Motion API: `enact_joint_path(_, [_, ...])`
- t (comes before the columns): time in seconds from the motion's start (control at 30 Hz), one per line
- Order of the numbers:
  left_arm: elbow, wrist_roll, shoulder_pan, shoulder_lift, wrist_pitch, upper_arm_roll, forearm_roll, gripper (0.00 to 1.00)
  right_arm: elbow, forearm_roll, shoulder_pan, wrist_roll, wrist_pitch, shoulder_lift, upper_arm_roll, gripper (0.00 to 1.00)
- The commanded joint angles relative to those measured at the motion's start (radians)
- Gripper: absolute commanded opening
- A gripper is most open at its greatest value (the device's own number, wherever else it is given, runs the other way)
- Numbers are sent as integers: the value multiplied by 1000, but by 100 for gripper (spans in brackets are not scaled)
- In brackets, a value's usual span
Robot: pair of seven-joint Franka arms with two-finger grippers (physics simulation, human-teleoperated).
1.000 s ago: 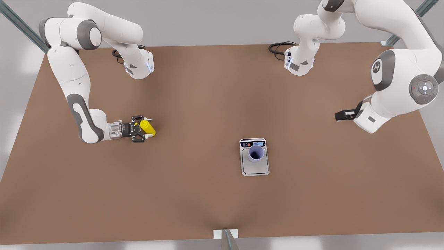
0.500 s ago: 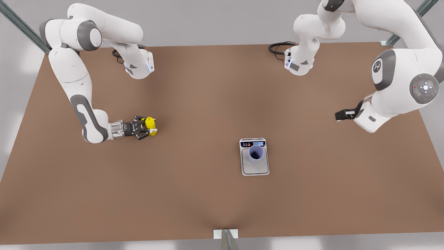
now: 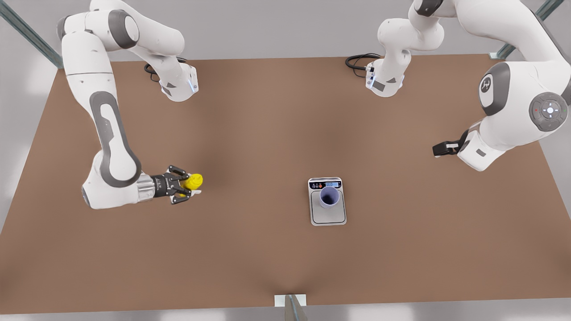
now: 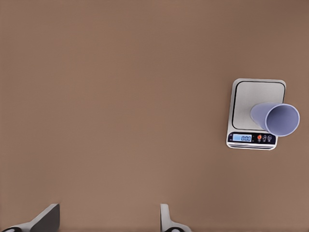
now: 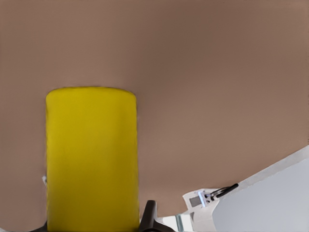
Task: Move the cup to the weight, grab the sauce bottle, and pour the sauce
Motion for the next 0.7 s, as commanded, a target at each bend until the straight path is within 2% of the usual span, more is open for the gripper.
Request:
enact_joint_path(0.0, [0, -1, 1, -2, -2, 0, 1, 100, 5, 28, 7, 6, 48, -1, 1, 21])
enact_joint_path(0.07, [0, -1, 1, 1, 1, 0, -2, 100, 25, 26, 63, 51, 118, -24, -2, 21])
enact_joint_path(0.13, [0, -4, -2, 6, 2, -2, -8, 100, 56, 26, 146, 58, 217, -51, -44, 21])
enact_joint_path(0.4, [-2, -6, -2, 3, -4, -4, -10, 100, 202, -11, 399, 57, 266, -54, -196, 21])
enact_joint_path(0.43, [-3, -6, -2, 3, -5, -4, -10, 100, 209, -14, 442, 58, 309, -50, -235, 21])
enact_joint_path(0.47, [-3, -6, -2, 5, -4, -4, -10, 100, 289, -12, 522, 74, 318, -4, -315, 21])
enact_joint_path(0.5, [-3, -6, 1, 5, -4, -4, -10, 100, 381, -12, 568, 161, 318, 53, -357, 21])
enact_joint_path(0.67, [-3, -6, -2, 3, -5, -4, -10, 100, 714, 3, 706, 385, 304, 261, -510, 21])
